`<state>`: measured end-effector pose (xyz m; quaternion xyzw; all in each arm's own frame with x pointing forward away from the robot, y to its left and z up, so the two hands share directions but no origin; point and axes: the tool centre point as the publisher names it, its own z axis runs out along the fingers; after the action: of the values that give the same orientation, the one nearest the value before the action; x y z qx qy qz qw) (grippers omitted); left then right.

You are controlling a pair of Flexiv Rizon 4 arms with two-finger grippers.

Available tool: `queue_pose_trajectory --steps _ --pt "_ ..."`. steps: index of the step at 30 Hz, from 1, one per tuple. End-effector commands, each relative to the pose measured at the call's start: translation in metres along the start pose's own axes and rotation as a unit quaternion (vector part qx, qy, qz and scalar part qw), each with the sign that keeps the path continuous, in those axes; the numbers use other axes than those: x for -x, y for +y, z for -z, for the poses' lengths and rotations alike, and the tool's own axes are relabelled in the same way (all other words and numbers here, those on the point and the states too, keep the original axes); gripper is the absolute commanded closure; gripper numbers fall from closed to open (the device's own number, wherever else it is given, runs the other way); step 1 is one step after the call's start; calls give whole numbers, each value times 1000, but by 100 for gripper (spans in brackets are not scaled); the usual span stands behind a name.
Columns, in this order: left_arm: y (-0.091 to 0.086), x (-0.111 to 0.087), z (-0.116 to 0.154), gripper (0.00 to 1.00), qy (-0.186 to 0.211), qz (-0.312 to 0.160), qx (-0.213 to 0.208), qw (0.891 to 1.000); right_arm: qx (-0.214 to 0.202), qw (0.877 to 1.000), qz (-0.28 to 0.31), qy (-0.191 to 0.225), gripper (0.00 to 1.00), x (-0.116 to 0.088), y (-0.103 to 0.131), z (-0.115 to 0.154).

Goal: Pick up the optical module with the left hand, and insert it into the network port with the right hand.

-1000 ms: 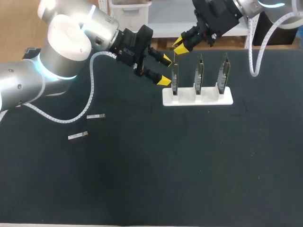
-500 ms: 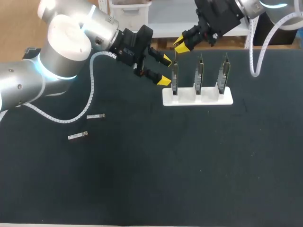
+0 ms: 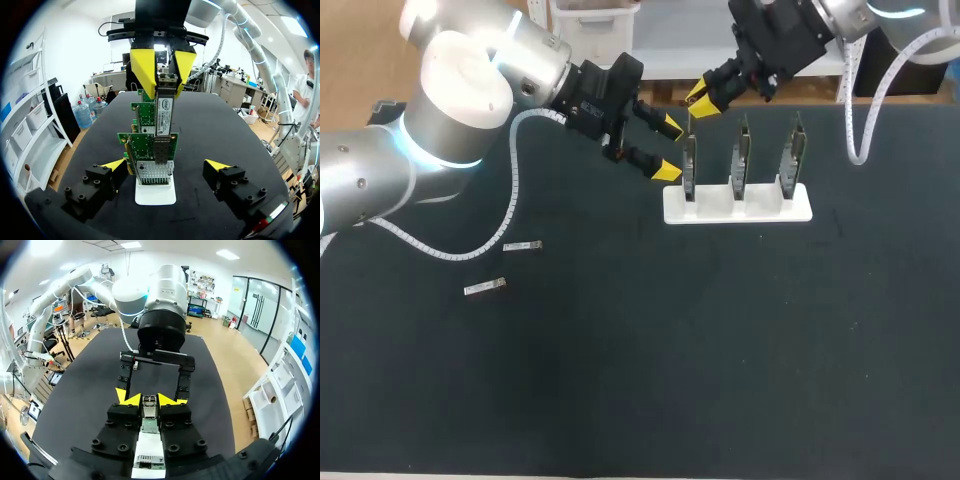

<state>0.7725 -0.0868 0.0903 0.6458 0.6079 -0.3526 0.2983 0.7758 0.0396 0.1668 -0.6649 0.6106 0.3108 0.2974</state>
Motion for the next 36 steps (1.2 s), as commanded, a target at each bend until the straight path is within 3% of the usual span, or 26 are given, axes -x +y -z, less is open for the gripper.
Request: queue_pose_trajectory --steps 1,16,17,18,25,32,33,34,35,36 --pt "2 1 0 0 2 1 -2 1000 4 1000 -1 1 100 0 -2 -1" --pt "2 1 0 0 2 1 -2 1000 2 1000 -10 1 100 -3 -2 -4" --pt "2 1 0 0 2 1 -2 1000 1 1000 -11 1 95 -3 -2 -4" --pt "2 1 0 0 2 1 -2 1000 0 1000 -11 1 0 -3 -2 -4" --pt "2 1 0 0 2 1 -2 1000 0 1000 -14 -13 0 3 -1 0" --pt "2 1 0 0 2 1 -2 1000 13 998 -28 -55 0 10 -2 10" --pt "2 1 0 0 2 1 -2 1000 15 998 -29 -57 14 10 -3 10" --pt "2 1 0 0 2 1 -2 1000 16 998 -30 -59 60 10 -3 10" --pt "2 1 0 0 2 1 -2 1000 16 998 -31 -58 87 10 -3 10" --pt "2 1 0 0 2 1 -2 1000 16 998 -31 -54 100 9 -3 9"
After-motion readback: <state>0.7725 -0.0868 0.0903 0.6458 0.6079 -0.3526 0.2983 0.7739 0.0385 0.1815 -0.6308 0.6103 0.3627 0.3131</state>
